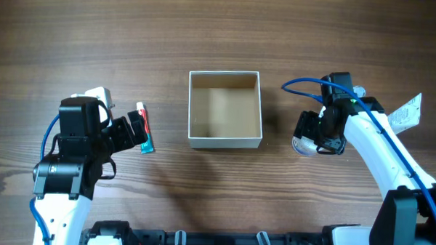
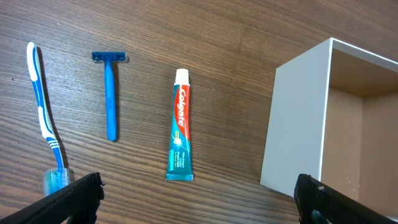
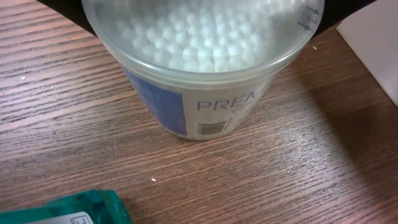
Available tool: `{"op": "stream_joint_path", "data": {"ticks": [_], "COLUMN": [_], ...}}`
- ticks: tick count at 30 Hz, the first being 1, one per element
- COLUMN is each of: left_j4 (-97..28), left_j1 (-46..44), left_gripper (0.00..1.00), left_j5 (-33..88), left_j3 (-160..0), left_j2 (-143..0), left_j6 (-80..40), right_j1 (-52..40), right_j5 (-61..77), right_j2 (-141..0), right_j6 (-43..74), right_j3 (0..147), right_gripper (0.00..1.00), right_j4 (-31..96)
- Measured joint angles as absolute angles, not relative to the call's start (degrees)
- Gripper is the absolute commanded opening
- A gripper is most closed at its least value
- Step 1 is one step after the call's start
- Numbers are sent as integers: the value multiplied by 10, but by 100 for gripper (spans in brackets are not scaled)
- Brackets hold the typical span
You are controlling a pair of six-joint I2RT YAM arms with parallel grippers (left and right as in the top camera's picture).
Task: Pack container
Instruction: 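Carry the cotton-swab container with the right gripper into the box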
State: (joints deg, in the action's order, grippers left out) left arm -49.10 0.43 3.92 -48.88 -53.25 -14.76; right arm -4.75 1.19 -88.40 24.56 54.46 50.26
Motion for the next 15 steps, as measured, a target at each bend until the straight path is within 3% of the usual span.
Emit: {"op": "stream_joint_path", "data": {"ticks": [5, 11, 15], "left_j4": [-491, -491, -491], "left_j1": [4, 4, 4], "left_gripper": [100, 100, 100], "left_j5": [39, 39, 39], "left_j3": [-489, -489, -489], "left_j2": [-533, -533, -533], "left_j6": [-148, -148, -148], "right_j1": [-48, -87, -149], "right_j5": [10, 6, 0], "right_j2": [-884, -884, -886], "right_j6": [203, 133, 114], "right_j3": [545, 546, 627], "right_gripper": [8, 4, 4], "right_j4": [484, 457, 492]}}
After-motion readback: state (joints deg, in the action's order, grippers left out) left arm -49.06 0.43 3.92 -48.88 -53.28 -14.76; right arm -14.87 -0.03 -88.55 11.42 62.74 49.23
